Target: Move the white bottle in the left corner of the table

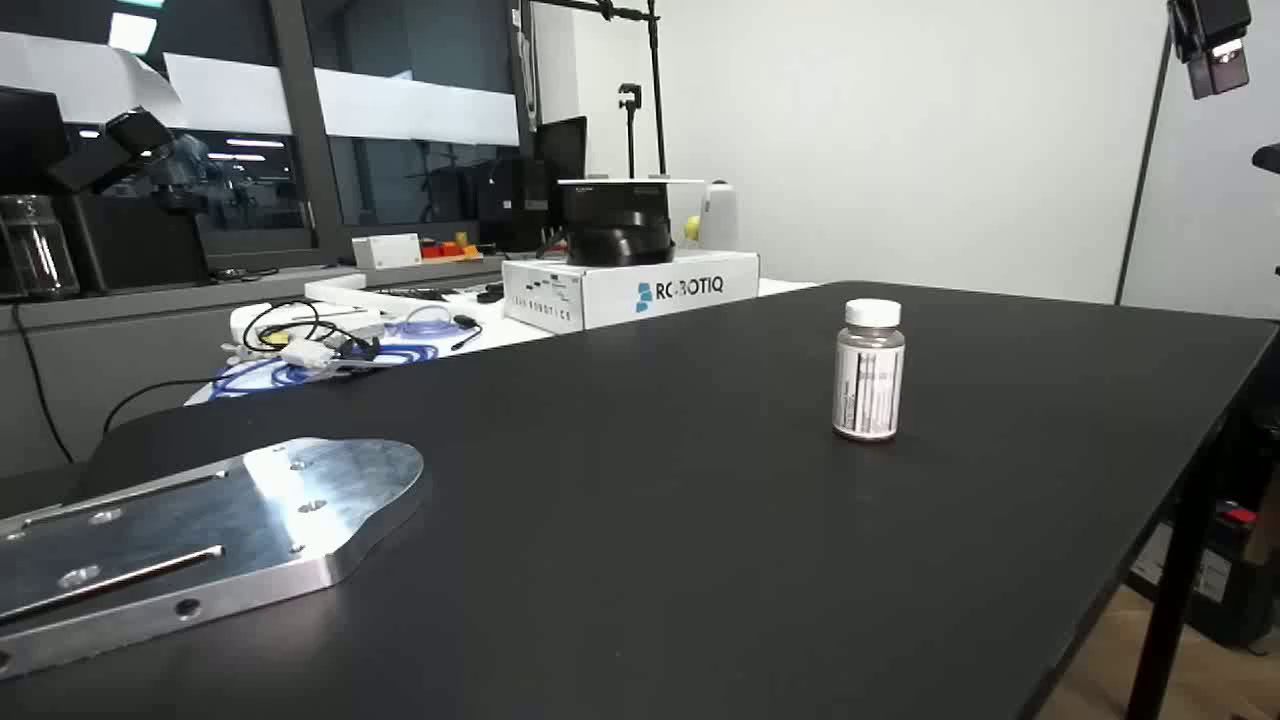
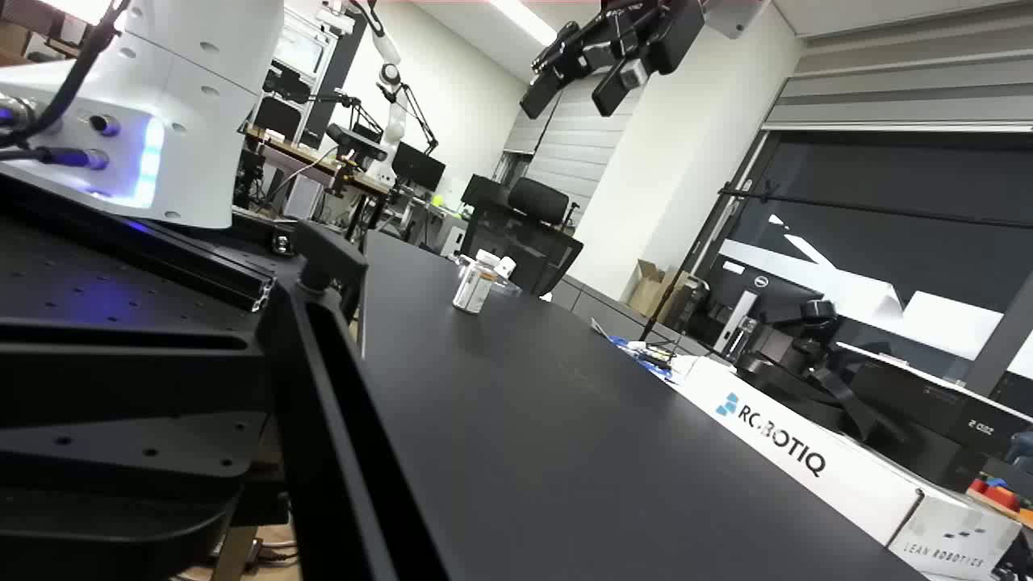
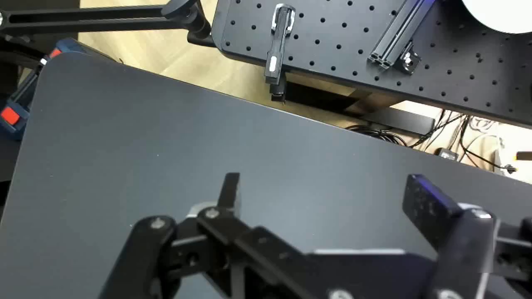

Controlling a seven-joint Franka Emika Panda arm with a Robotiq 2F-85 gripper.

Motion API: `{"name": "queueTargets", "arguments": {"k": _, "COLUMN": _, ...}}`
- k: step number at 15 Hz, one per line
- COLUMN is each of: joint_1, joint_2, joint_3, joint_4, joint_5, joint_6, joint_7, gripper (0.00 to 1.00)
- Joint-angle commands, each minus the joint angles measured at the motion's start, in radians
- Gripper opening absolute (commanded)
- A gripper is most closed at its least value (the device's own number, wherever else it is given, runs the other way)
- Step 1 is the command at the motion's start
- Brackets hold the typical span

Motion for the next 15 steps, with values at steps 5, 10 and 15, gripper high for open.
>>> {"name": "queueTargets", "arguments": {"k": 5, "joint_1": 0.002, "joint_2": 0.0, "joint_3": -0.001, "joint_4": 0.001, "joint_5": 0.0, "joint_6": -0.003, "joint_7": 0.0, "gripper": 1.0}}
{"name": "queueTargets", "arguments": {"k": 10, "joint_1": 0.002, "joint_2": 0.0, "joint_3": -0.001, "joint_4": 0.001, "joint_5": 0.0, "joint_6": -0.003, "joint_7": 0.0, "gripper": 1.0}}
{"name": "queueTargets", "arguments": {"k": 15, "joint_1": 0.023, "joint_2": 0.029, "joint_3": 0.005, "joint_4": 0.051, "joint_5": 0.052, "joint_6": 0.05, "joint_7": 0.024, "gripper": 1.0}}
